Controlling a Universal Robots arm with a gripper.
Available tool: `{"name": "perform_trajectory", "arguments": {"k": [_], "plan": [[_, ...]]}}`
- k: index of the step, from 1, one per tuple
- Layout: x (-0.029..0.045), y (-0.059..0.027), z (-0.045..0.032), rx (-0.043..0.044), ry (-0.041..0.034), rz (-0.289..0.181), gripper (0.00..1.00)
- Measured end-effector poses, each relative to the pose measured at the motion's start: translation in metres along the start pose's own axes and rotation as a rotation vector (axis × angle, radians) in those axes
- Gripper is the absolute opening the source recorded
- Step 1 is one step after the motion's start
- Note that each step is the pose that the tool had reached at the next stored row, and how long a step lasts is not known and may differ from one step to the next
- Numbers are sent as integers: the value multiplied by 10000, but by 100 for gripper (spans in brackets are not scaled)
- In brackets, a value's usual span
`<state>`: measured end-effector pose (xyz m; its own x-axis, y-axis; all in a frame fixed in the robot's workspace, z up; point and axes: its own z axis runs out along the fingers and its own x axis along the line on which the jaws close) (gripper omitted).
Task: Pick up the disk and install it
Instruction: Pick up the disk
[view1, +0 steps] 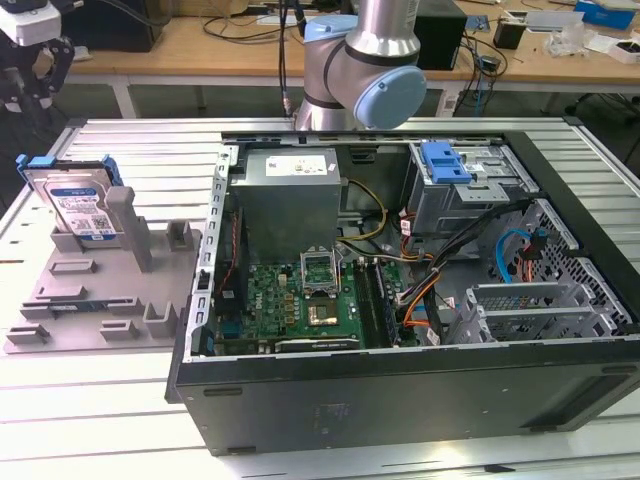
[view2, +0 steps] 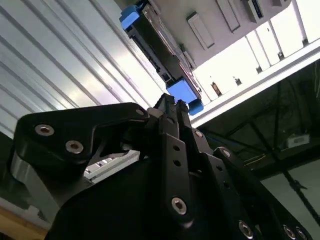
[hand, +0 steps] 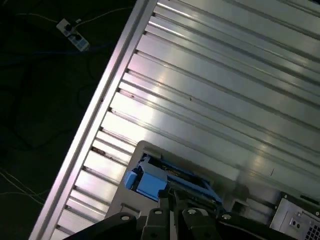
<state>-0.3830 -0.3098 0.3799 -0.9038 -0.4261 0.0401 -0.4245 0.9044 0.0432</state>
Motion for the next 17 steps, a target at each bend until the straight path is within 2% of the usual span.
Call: {"name": "perform_trajectory", "arguments": {"k": [1, 2, 3, 4, 5, 9, 10, 12, 15, 17], "plan": [[0, 0, 0, 23, 20, -393, 29], [0, 0, 0, 42, 37, -724, 29], [0, 0, 0, 56, 51, -996, 42], [0, 0, 1, 77, 70, -1393, 42], [0, 0, 1, 94, 86, -1724, 48], [0, 0, 3, 139, 129, -2681, 48], [0, 0, 4, 158, 148, -3083, 48], [0, 0, 4, 176, 166, -3486, 48], [0, -1, 7, 217, 207, -4476, 48], [0, 0, 7, 233, 223, -4852, 48]]}}
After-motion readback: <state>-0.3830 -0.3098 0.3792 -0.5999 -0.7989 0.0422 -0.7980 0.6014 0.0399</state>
